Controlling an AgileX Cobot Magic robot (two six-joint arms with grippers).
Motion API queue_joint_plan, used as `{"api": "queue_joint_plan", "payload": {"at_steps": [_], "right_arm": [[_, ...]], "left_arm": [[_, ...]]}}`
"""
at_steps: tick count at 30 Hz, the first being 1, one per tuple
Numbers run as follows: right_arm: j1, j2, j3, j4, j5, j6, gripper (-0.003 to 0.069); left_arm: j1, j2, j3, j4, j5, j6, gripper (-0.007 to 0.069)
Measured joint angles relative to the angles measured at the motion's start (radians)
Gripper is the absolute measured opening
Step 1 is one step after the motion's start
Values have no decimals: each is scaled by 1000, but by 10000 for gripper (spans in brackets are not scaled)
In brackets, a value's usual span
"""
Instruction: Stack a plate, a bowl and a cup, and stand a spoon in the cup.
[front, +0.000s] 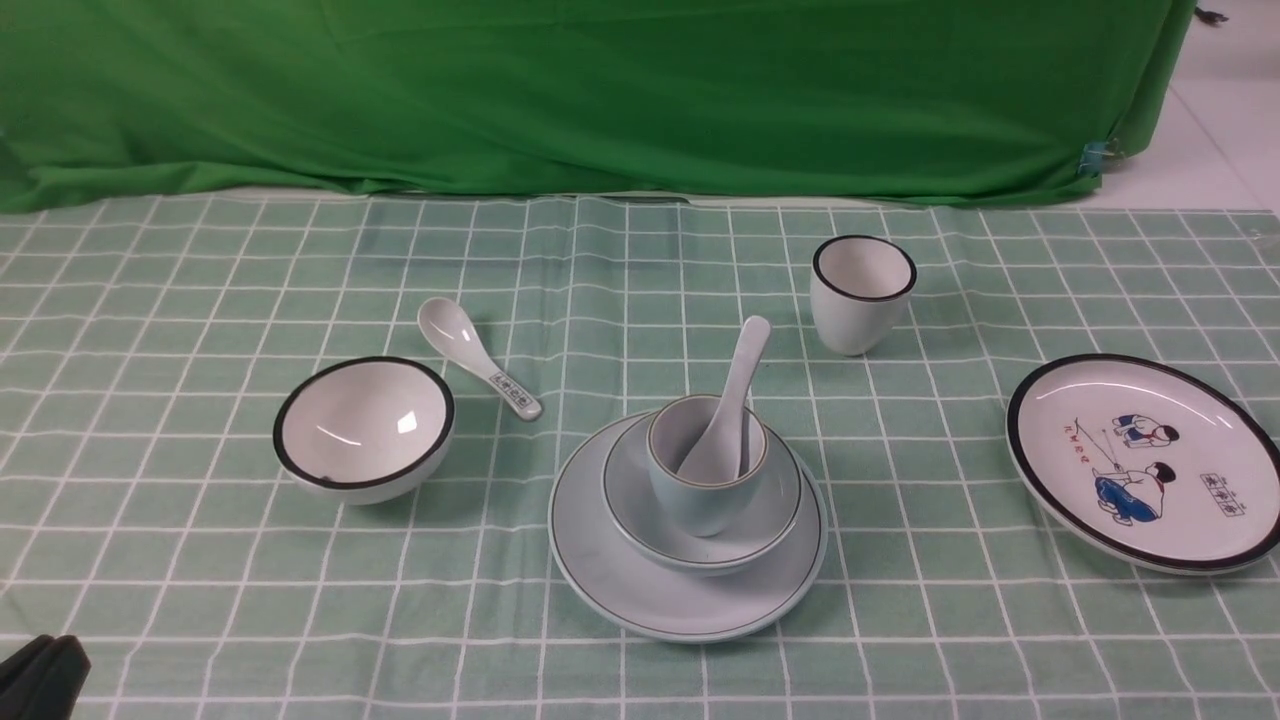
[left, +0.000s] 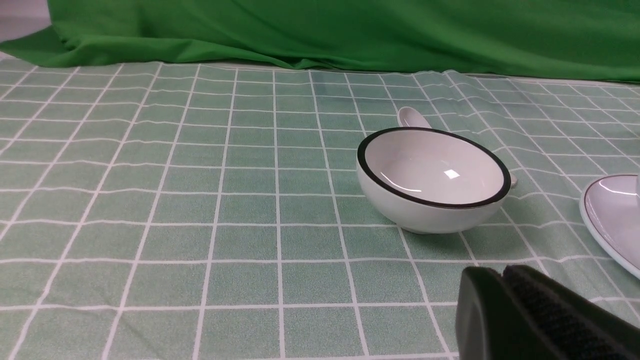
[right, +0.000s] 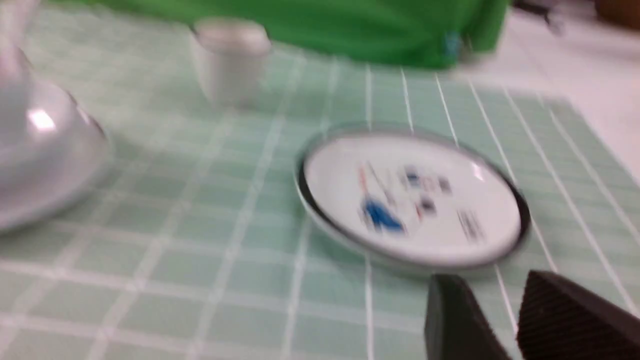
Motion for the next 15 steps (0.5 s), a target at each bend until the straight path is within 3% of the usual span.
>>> {"api": "queue_joint_plan", "payload": {"at_steps": [15], "right_arm": [[-29, -10, 10, -1, 40, 8, 242]], "left_arm": [[0, 0, 0, 19, 3, 5, 17]]}}
